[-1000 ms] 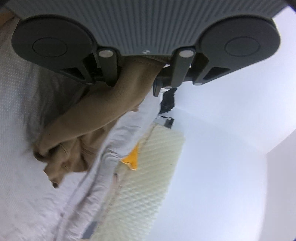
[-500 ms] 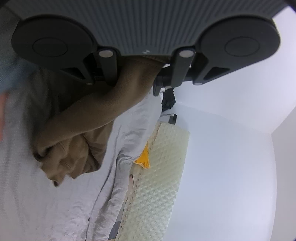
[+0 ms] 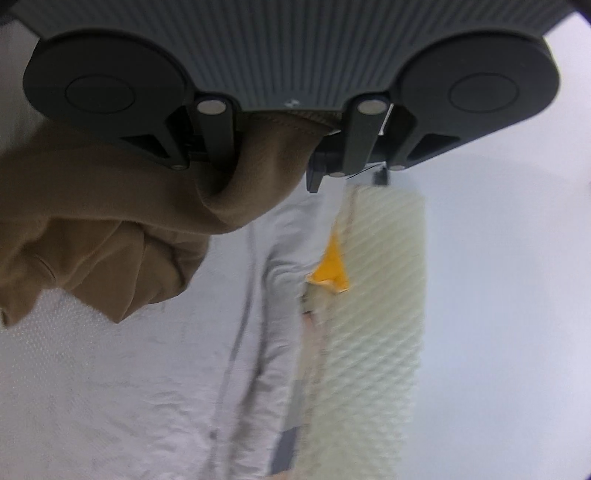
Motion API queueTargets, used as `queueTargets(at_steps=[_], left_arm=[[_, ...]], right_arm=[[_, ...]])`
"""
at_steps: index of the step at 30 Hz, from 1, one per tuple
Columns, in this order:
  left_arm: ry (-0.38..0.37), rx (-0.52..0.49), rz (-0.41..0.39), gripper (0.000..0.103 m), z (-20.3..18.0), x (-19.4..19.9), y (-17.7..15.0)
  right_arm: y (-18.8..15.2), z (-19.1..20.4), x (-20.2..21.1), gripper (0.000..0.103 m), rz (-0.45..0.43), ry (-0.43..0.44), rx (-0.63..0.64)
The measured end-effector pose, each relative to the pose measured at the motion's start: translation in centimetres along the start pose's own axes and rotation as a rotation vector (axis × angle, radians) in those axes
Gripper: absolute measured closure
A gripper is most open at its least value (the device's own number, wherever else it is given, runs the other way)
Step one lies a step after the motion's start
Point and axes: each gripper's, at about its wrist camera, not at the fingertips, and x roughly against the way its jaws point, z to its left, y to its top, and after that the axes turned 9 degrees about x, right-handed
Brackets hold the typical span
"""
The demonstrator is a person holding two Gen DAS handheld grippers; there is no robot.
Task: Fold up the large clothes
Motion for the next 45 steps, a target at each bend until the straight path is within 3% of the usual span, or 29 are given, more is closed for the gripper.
queueTargets(at_steps=[8,13,20,27,28,29,31,34,37,41,45], left_arm=[[0.161,0.001,0.036,0.090,2.5,-14.1,3.7],[0.266,-0.067,0.068,0.090,4.0,-21.5,4.8],[0.382,-0.193,0.117,0.090,5.1,-27.0,4.7],[0.369,-0.192,0.137,0.086,3.9,-25.2,4.4],[0.353,-0.180,0.165,0.078,3.8,-24.8,4.6],[0.329,-0.165,0.199,0.060,3.8,-24.3,4.8],[0.256,-0.096,0.273,0.040,4.0,-23.1,5.7],[0.223,-0.057,0.267,0.037,3.3,-19.9,6.2],[0.206,-0.141,0.226,0.036,1.0,-16.2,5.3],[0.158,-0.304,0.223,0.037,-2.9,-12.4,0.3],[0.017,-0.473,0.323,0.037,-5.6,-10.7,-8.5]], right_arm=[[2.1,-3.8,-8.2,0.079,0.026,-0.108,-0.028],[3.1,-6.2,-12.4,0.079,0.056,-0.165,-0.039],[2.7,-7.1,-15.1,0.079,0.061,-0.246,0.017],[2.8,-7.6,-14.4,0.079,0.077,-0.218,-0.011],[2.8,-7.6,-14.2,0.079,0.078,-0.211,-0.011],[2.7,-7.5,-14.1,0.079,0.080,-0.203,-0.010],[2.6,-7.4,-13.8,0.079,0.088,-0.185,0.004],[2.6,-7.4,-13.3,0.079,0.097,-0.167,0.001],[3.0,-7.4,-13.1,0.078,0.126,-0.155,-0.011],[3.3,-7.8,-13.0,0.077,0.150,-0.135,-0.044],[3.2,-8.0,-13.1,0.077,0.150,-0.120,-0.054]])
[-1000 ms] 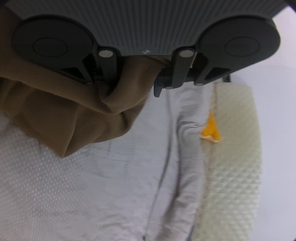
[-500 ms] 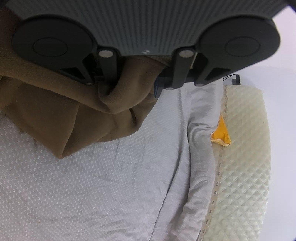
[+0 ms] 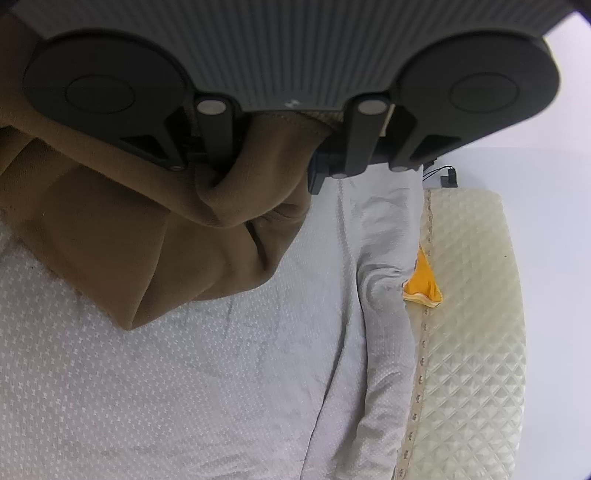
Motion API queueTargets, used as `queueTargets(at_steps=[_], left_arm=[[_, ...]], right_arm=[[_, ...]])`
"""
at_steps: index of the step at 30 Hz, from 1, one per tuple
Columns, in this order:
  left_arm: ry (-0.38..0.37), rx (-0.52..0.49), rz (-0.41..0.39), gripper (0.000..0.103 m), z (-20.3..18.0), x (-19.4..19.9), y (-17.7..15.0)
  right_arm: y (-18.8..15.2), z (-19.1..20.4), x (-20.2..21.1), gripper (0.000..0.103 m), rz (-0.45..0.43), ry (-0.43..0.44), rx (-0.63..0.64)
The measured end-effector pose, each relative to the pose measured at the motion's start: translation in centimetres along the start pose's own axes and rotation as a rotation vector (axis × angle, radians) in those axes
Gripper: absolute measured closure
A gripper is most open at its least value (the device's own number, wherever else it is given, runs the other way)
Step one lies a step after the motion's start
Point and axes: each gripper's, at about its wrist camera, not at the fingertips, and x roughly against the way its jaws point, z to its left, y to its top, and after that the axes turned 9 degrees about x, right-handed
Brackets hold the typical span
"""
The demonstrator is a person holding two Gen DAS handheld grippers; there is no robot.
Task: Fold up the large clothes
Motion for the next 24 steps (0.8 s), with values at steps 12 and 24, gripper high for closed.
queueTargets(at_steps=[12,24], left_arm=[[0.276,-0.164,0.026,0.075,-3.4,-7.9,-6.5],[0.381,-0.142,-0.016,0.080,-3.4,-10.0,-7.0]], right_arm=[[0.7,-1.4,0.6,0.075,0.049,0.061,-0.045],[0.1,-0.2,2.6,0.072,0.064,0.065,0.040]])
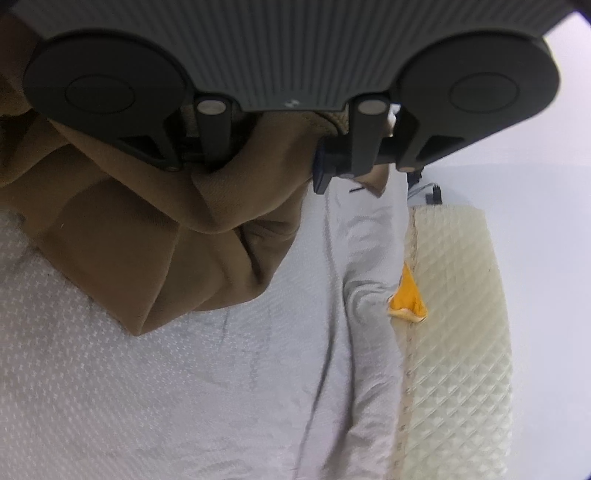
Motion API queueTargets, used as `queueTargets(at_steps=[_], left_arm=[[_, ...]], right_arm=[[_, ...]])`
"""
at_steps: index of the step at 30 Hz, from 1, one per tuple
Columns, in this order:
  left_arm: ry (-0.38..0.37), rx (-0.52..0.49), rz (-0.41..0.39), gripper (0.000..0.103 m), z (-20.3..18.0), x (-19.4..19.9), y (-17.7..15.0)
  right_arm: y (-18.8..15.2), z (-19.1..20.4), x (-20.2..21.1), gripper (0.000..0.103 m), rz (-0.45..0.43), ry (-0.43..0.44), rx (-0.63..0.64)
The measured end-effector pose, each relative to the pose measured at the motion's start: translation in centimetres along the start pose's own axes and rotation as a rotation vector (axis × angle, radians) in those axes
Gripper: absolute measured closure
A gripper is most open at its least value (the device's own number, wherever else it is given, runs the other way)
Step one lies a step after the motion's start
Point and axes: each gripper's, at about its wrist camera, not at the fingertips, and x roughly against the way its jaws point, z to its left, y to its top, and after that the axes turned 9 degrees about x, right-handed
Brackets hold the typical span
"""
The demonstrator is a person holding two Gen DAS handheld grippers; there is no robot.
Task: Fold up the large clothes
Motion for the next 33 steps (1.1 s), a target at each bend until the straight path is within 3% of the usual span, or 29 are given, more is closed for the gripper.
queueTargets(at_steps=[6,10,13,16,20,27,30,33], left_arm=[[0.013,-0.002,-0.025,0.080,0.3,0.1,-0.5],[0.010,0.002,-0.041,0.080,0.4,0.2,-0.6],[0.032,-0.043,-0.073,0.080,-0.3,0.5,-1.1],[0.054,-0.088,-0.106,0.079,-0.9,1.0,-1.7],[0.098,-0.174,-0.150,0.079,-2.0,1.9,-2.7],[0.032,-0.185,-0.237,0.073,-1.1,4.3,-3.0],[-0.016,-0.182,-0.289,0.071,-0.5,4.7,-2.9],[-0.009,-0.197,-0.349,0.071,-0.1,4.2,-2.9]], right_arm=[[-0.7,0.4,2.4,0.064,-0.016,0.036,0.030],[-0.6,0.2,5.6,0.037,-0.069,0.076,0.035],[-1.1,0.6,7.9,0.031,-0.096,0.069,0.102],[-2.5,1.8,9.2,0.031,-0.108,0.012,0.247],[-4.7,4.8,8.6,0.031,-0.073,0.013,0.478],[-9.3,8.0,5.6,0.031,-0.090,-0.071,0.779],[-10.5,8.3,4.4,0.032,-0.103,-0.126,0.860],[-11.3,8.5,2.8,0.036,-0.107,-0.166,0.914]])
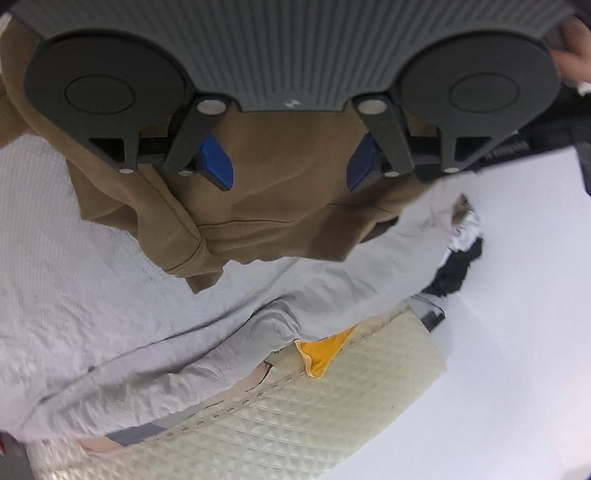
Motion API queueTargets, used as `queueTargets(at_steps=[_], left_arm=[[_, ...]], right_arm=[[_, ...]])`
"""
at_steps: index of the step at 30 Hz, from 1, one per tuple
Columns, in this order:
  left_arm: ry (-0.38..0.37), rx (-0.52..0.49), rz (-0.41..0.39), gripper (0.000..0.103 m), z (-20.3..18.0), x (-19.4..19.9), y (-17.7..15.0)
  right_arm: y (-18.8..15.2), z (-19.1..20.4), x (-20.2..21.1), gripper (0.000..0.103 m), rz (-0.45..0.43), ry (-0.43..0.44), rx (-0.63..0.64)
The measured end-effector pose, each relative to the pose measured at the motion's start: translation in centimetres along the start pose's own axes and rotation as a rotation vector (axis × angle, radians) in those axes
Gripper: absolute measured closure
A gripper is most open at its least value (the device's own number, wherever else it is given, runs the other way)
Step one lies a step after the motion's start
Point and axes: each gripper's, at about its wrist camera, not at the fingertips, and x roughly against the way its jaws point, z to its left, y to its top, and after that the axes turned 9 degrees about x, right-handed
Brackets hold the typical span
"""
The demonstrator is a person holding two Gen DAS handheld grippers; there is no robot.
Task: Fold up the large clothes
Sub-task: 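Press the folded brown hoodie flat with both open grippers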
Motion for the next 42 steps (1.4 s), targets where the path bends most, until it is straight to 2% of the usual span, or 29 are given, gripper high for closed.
queueTargets(at_steps=[4,7,12,15,18,23,30,34,42], left_arm=[[0.036,-0.014,0.023,0.073,0.6,-2.7,-0.4],[0.027,0.009,0.071,0.073,1.8,-4.9,-0.6],[0.000,0.054,0.135,0.073,3.2,-7.3,-0.2],[0.009,0.060,0.168,0.074,3.6,-8.8,-0.5],[0.028,0.043,0.176,0.074,3.4,-10.0,-0.6],[0.010,0.071,0.183,0.074,3.9,-10.6,-0.6],[-0.027,0.094,0.130,0.071,3.8,-7.5,-0.9],[-0.054,0.066,0.090,0.058,3.4,-4.2,-1.5],[-0.077,0.010,0.054,0.055,2.7,1.6,-3.5]], right_arm=[[-0.6,0.3,-1.8,0.040,0.022,-0.066,0.055],[-0.9,0.3,-3.5,0.040,0.054,-0.117,0.114],[-0.8,-0.5,-5.8,0.040,0.098,-0.130,0.080],[-0.7,-0.8,-7.5,0.040,0.117,-0.140,0.085],[-0.6,-1.3,-9.1,0.040,0.132,-0.145,0.092],[-0.7,-1.3,-10.0,0.040,0.123,-0.162,0.098],[-1.1,-1.1,-7.9,0.041,0.073,-0.161,0.058],[-1.6,0.3,-4.6,0.040,0.026,-0.184,0.052],[-2.8,2.7,0.6,0.039,-0.011,-0.217,0.057]])
